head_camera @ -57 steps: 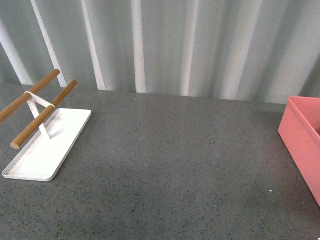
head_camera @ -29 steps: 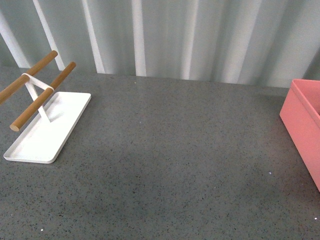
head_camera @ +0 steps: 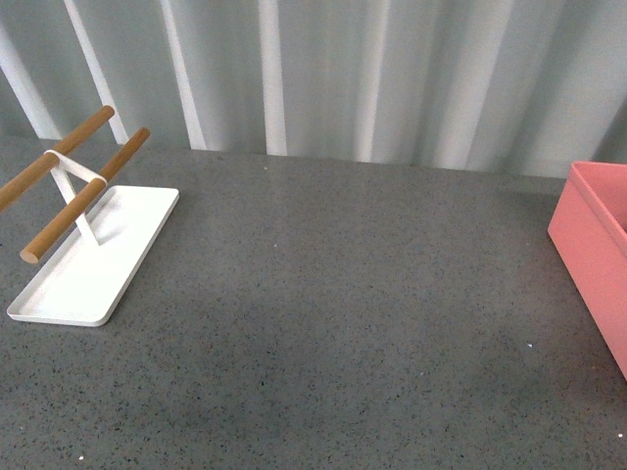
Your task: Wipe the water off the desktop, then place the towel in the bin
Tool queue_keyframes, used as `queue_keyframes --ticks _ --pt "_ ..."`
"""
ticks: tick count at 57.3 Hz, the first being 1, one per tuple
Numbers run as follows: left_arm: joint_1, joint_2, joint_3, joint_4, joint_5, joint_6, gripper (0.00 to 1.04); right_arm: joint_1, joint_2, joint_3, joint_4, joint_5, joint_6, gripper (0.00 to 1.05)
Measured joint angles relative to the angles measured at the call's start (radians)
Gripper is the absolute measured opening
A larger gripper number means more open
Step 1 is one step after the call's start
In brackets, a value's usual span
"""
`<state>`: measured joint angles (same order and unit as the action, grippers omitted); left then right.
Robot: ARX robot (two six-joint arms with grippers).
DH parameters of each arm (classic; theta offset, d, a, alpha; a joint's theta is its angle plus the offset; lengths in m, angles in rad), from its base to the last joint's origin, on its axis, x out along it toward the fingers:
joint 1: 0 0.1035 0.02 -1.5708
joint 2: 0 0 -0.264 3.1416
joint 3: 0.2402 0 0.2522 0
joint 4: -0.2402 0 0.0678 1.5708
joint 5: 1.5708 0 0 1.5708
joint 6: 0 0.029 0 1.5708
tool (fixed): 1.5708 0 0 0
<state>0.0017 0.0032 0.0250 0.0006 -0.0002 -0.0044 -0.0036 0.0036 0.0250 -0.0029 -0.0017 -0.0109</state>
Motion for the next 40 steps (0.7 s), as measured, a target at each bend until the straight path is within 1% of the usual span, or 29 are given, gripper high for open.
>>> queue_keyframes --ticks 6,7,9,13,16,18,25,27,30,40 --pt "0.000 0.000 0.000 0.000 0.000 0.000 0.98 0.000 0.000 0.000 0.000 0.000 0.000 0.36" --pt "0.000 0.000 0.000 0.000 0.000 0.000 0.98 0.000 0.000 0.000 0.000 0.000 0.000 0.37" --pt "0.000 0.000 0.000 0.000 0.000 0.000 0.98 0.000 0.000 0.000 0.000 0.000 0.000 0.45" --pt "0.000 0.000 0.000 0.000 0.000 0.000 0.98 0.000 0.000 0.000 0.000 0.000 0.000 0.56" --pt "0.000 0.000 0.000 0.000 0.000 0.000 0.98 0.000 0.000 0.000 0.000 0.000 0.000 0.66" --pt "0.000 0.000 0.000 0.000 0.000 0.000 0.98 0.000 0.000 0.000 0.000 0.000 0.000 0.71" --pt "0.000 0.000 0.000 0.000 0.000 0.000 0.98 0.000 0.000 0.000 0.000 0.000 0.000 0.96" --pt "0.000 0.000 0.000 0.000 0.000 0.000 0.98 0.000 0.000 0.000 0.000 0.000 0.001 1.00" --pt "0.000 0.000 0.000 0.000 0.000 0.000 0.98 0.000 0.000 0.000 0.000 0.000 0.001 0.97" --pt "0.000 0.000 0.000 0.000 0.000 0.000 0.98 0.000 0.000 0.000 0.000 0.000 0.001 0.98"
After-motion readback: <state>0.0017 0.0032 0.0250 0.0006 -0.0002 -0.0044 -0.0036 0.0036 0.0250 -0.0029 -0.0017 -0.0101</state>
